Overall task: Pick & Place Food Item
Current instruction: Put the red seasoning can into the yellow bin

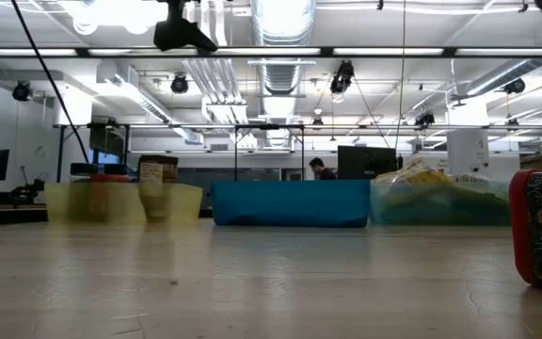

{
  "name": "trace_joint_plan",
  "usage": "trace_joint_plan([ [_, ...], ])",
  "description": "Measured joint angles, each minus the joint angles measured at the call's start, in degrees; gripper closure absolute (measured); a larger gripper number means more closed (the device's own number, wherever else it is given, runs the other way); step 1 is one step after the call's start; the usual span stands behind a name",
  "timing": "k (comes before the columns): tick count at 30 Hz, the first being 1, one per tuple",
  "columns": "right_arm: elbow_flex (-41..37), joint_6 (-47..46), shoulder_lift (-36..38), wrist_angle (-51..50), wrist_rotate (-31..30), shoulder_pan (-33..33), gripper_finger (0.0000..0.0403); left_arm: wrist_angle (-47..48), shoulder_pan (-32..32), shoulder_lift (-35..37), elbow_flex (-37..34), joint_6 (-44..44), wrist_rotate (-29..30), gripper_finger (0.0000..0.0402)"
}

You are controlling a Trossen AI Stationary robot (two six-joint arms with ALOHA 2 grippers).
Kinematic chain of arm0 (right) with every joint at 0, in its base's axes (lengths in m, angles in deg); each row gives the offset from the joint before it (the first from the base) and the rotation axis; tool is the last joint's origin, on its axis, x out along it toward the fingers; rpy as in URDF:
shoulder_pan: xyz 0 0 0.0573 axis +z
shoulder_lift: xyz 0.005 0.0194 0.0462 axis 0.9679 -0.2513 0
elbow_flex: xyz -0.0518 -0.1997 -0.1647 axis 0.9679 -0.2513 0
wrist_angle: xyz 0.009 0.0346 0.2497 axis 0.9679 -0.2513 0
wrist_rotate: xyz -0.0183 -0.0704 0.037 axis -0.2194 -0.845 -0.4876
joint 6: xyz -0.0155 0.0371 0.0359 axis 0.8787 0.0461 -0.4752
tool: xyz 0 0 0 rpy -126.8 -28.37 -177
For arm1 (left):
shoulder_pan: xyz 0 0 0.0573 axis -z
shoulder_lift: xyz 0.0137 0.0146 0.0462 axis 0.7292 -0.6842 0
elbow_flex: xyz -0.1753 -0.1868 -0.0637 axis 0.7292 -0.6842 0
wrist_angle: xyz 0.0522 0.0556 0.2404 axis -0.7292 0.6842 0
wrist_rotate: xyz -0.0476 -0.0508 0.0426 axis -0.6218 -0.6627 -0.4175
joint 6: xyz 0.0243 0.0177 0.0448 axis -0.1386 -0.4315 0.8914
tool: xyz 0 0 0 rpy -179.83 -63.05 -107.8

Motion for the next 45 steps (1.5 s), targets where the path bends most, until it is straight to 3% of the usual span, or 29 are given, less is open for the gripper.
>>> trace_joint_plan([
  [5, 0.0, -12.3, -6.27, 7.26, 0.72, 1.58, 0.0012, 0.84, -0.01, 0.03, 0.0, 0.25, -0.32, 0.0015],
  [9, 1.04, -16.15, -11.34, 9.21, 1.05, 1.79, 0.0012, 1.12, -0.03, 0.04, 0.0, 1.98, -0.38, 0.0015],
  [16, 6.49, -17.35, -19.36, 8.02, 1.26, 1.7, 0.0012, 1.41, -0.28, 0.04, 0.0, 4.18, -1.57, 0.0015],
  [28, 20.02, -15.42, -29.3, -6.09, 3.04, 1.88, 0.0012, 3.36, -0.31, 0.04, -0.02, 6.55, -2.83, 0.0015],
  [36, 22.6, -16.05, -33.16, -7.05, 3.54, 4.19, 0.0012, 4.68, -0.31, 0.04, -0.02, 7.23, -2.83, 0.0015],
  [45, 20.98, -19.35, -32.69, -6.33, 2.57, 5.7, 0.0012, 4.75, -0.29, 0.04, -0.02, 7.69, -2.83, 0.0015],
])
